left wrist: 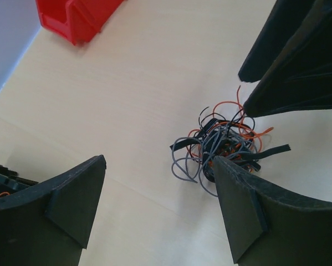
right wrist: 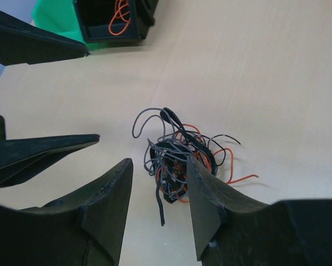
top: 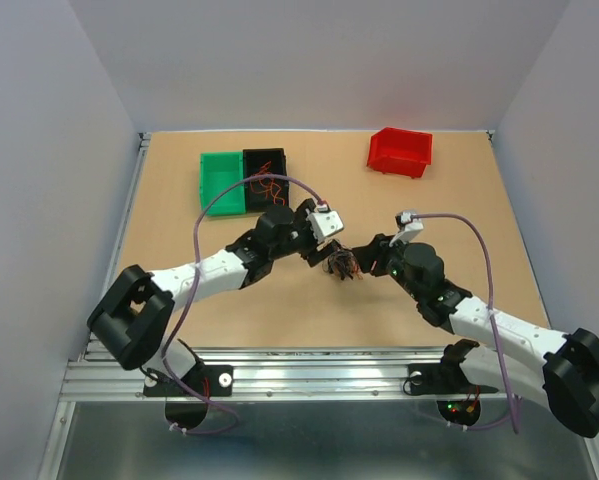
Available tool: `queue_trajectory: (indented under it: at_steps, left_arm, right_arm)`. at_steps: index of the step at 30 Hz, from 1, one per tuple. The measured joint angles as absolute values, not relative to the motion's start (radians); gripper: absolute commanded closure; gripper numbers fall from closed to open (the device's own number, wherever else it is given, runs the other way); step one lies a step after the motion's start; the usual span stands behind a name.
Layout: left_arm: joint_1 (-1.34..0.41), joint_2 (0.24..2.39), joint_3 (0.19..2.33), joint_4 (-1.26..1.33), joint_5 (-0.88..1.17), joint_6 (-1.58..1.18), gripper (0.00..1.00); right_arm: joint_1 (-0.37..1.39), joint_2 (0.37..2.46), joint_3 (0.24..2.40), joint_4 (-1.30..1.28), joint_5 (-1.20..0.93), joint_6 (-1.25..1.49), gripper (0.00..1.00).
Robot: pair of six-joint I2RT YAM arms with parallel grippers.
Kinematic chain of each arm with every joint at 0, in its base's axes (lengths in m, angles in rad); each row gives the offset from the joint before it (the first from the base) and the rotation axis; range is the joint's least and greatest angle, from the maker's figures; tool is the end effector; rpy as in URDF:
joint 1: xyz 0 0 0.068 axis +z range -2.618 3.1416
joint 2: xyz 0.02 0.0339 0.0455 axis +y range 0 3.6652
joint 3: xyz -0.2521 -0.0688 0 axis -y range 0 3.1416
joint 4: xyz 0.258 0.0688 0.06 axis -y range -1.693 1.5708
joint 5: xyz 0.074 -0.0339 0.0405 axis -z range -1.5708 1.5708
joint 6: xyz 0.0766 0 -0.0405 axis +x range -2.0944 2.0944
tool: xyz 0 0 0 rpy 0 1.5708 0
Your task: Untangle the cables
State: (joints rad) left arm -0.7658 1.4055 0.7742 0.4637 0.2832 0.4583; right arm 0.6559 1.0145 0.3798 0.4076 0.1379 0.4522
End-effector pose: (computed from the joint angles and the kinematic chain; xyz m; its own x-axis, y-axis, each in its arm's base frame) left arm 0.2502 -0.2703 0.2337 0.2745 0.3254 -0.9049 0.8281 0.3983 0.3944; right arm 0.2253 0.1601 0.1892 -0.3781 0.2552 -0.8899 -0.3699 0.8395 0.3979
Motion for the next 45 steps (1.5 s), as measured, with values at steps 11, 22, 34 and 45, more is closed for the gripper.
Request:
queue_trajectory:
  at_steps: [11, 22, 34, 45]
  left_arm:
    - [-0.757, 1.698, 0.968, 0.324, 0.247, 0.414, 0.51]
    - [-0.707, 1.736, 1.011, 0.268, 0.290, 0.398, 1.00]
    - [-0.654, 1.495, 0.981, 0.253, 0.404, 0.383, 1.00]
    - [-0.654, 1.477, 0.976, 0.239, 0.464, 0.383, 1.00]
  right_arm:
    - [0.656, 0.929, 0.376, 0.340, 0.245, 0.472, 0.55]
    - [0.656, 0.998, 0.376, 0.322, 0.250, 0.466, 0.54]
    - [0.656, 1.242, 0.377, 0.534, 0.143, 0.399, 0.33]
    - [0.656, 1.547, 0.506, 0.623, 0.030, 0.365, 0.37]
